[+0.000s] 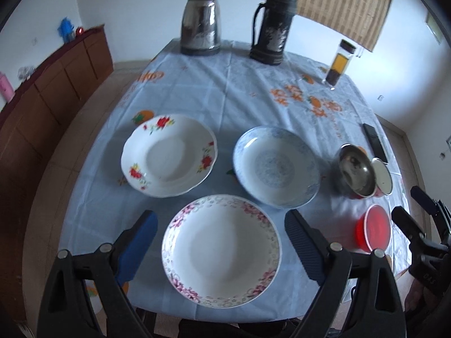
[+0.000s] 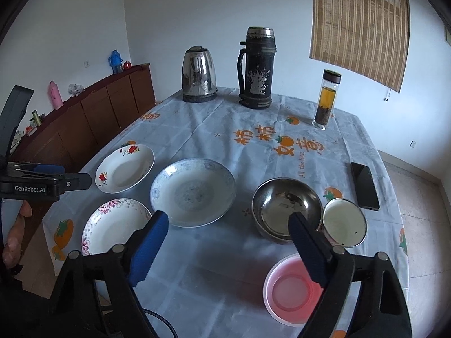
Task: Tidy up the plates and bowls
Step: 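Reach both grippers to the pink-floral plate rim and close on it, then lift the pink-floral plate with both grippers over the blue-patterned plate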
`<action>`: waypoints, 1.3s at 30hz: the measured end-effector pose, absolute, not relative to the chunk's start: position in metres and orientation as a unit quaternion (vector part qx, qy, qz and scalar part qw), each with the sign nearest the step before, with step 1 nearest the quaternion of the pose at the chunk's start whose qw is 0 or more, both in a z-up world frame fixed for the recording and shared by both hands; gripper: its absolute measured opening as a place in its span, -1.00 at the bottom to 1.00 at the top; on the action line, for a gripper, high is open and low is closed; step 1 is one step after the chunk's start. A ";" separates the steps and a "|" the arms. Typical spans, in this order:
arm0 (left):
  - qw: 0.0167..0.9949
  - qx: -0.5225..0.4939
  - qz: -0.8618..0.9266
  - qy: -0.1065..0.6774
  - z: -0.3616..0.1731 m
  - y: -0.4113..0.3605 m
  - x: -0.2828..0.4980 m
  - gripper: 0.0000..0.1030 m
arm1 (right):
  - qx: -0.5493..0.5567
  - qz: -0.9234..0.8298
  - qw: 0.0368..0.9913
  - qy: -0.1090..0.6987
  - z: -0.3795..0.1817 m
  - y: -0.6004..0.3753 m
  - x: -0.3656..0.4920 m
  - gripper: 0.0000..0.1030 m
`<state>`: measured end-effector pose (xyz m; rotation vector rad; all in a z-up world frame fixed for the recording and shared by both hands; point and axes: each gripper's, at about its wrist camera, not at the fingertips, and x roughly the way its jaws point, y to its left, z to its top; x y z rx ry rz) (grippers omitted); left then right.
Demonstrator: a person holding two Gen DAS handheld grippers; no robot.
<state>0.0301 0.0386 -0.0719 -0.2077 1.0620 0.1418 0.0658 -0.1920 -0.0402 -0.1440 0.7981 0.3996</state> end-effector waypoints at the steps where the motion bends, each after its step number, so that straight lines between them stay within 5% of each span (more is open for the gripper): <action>1: 0.848 -0.107 0.076 0.514 -0.079 0.045 0.029 0.76 | -0.071 0.197 0.895 0.394 -0.046 -0.189 0.070 0.60; 17: 0.778 -0.139 0.146 0.595 -0.146 0.079 -0.007 -0.42 | -0.116 0.339 0.806 0.471 -0.113 -0.105 0.079 0.14; 31: 0.766 -0.160 0.103 0.614 -0.184 0.105 0.011 -0.71 | -0.153 0.317 0.771 0.531 -0.155 -0.065 0.084 -0.20; 39: 0.752 -0.184 0.082 0.627 -0.196 0.108 0.015 -0.84 | -0.149 0.312 0.752 0.562 -0.173 -0.063 0.086 -0.64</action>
